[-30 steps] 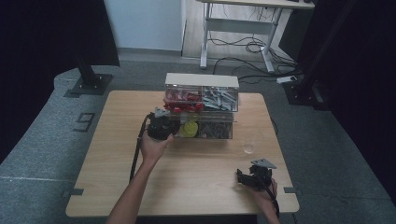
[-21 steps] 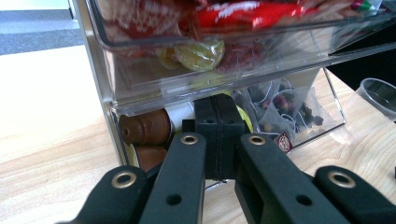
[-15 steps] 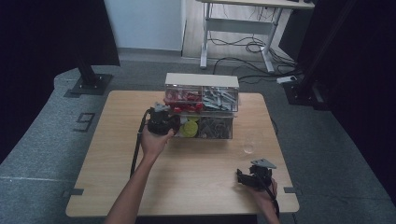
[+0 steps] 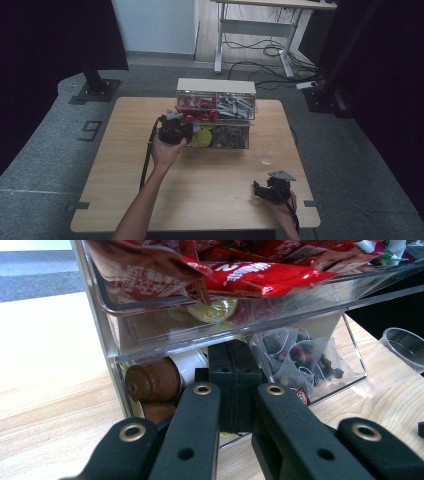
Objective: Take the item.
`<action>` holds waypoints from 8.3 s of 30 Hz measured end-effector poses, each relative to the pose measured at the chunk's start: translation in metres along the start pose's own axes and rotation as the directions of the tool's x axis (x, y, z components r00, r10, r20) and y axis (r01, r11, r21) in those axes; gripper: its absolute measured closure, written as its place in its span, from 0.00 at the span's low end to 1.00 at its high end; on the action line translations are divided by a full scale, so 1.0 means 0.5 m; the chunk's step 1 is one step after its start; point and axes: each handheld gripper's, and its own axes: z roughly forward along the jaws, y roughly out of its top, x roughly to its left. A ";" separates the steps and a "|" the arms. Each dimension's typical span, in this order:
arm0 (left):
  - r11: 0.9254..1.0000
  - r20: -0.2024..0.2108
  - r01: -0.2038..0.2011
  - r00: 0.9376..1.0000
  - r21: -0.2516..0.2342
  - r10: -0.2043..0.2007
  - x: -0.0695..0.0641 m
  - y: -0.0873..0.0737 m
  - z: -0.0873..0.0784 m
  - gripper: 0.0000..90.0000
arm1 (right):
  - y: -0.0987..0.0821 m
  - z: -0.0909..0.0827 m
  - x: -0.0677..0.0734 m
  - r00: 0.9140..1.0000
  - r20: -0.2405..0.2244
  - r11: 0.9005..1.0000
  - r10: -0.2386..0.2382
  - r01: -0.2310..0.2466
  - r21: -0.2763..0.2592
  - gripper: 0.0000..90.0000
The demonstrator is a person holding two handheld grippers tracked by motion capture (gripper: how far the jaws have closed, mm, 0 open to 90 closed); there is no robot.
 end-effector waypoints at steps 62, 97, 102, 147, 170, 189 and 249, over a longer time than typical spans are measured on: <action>1.000 0.028 -0.001 1.000 0.018 0.000 0.004 0.004 0.015 1.00 | 0.231 0.031 0.082 0.955 -0.289 0.972 -0.064 -0.005 -0.234 0.61; 1.000 0.028 0.002 1.000 0.013 -0.002 0.001 0.002 0.015 1.00 | 0.278 0.090 0.140 0.945 -0.317 0.978 -0.084 0.018 -0.206 0.68; 1.000 0.030 -0.001 1.000 0.015 0.000 0.002 0.002 0.014 1.00 | 0.279 0.097 0.145 0.947 -0.310 0.978 -0.085 0.021 -0.205 0.68; 1.000 0.030 -0.008 1.000 0.015 0.008 -0.003 0.001 0.015 0.99 | 0.278 0.145 0.161 0.961 -0.267 0.985 -0.077 0.032 -0.169 0.67; 1.000 0.031 -0.007 1.000 0.012 0.006 -0.006 0.000 0.018 0.99 | 0.283 0.133 0.146 0.954 -0.286 0.979 -0.088 0.029 -0.204 0.96; 1.000 0.030 -0.005 1.000 0.009 0.004 -0.006 0.000 0.016 0.99 | 0.291 0.084 0.136 0.955 -0.270 0.958 -0.124 0.045 -0.282 0.99; 1.000 0.032 -0.003 0.999 0.015 0.002 -0.012 0.001 0.021 0.99 | 0.274 -0.017 0.057 0.951 -0.291 0.938 -0.105 -0.002 -0.345 0.99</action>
